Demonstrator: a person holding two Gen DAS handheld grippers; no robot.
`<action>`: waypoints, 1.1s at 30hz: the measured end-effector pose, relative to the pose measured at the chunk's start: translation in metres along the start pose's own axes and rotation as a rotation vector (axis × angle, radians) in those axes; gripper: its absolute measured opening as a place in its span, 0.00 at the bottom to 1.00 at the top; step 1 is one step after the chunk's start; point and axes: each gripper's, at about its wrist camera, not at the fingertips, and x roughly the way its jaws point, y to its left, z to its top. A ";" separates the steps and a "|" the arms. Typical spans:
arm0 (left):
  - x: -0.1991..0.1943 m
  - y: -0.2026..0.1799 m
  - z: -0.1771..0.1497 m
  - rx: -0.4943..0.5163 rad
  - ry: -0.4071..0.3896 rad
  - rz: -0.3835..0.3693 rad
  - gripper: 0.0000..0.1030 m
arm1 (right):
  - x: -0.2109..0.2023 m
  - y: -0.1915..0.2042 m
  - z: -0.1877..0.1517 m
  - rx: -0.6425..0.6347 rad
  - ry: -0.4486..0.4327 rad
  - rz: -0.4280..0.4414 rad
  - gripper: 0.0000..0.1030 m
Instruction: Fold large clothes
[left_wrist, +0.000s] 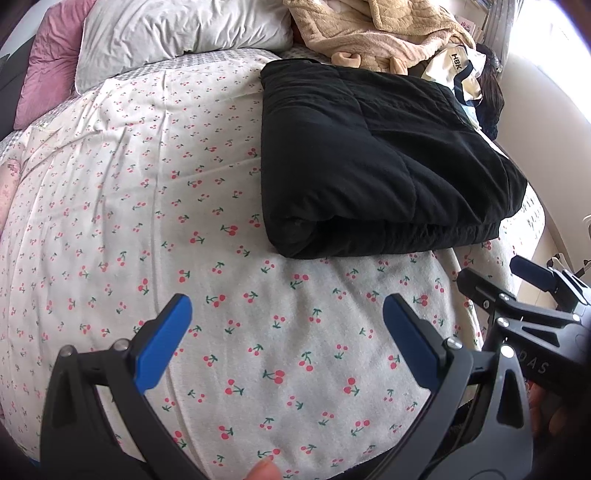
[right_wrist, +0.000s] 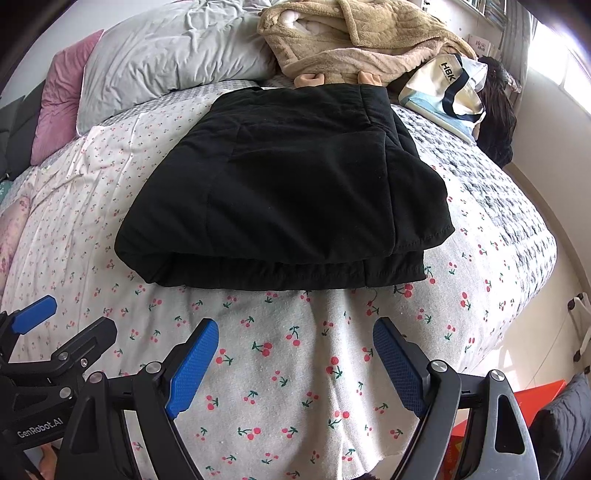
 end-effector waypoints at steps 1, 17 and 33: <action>0.000 0.000 0.000 0.001 0.000 0.000 1.00 | 0.000 0.000 0.000 0.001 -0.001 0.000 0.84; 0.000 0.000 0.000 0.000 0.000 -0.001 1.00 | -0.001 -0.003 -0.001 0.010 0.003 -0.003 0.84; 0.000 0.002 0.001 0.001 0.000 -0.002 1.00 | -0.001 -0.002 -0.001 0.010 0.003 -0.003 0.84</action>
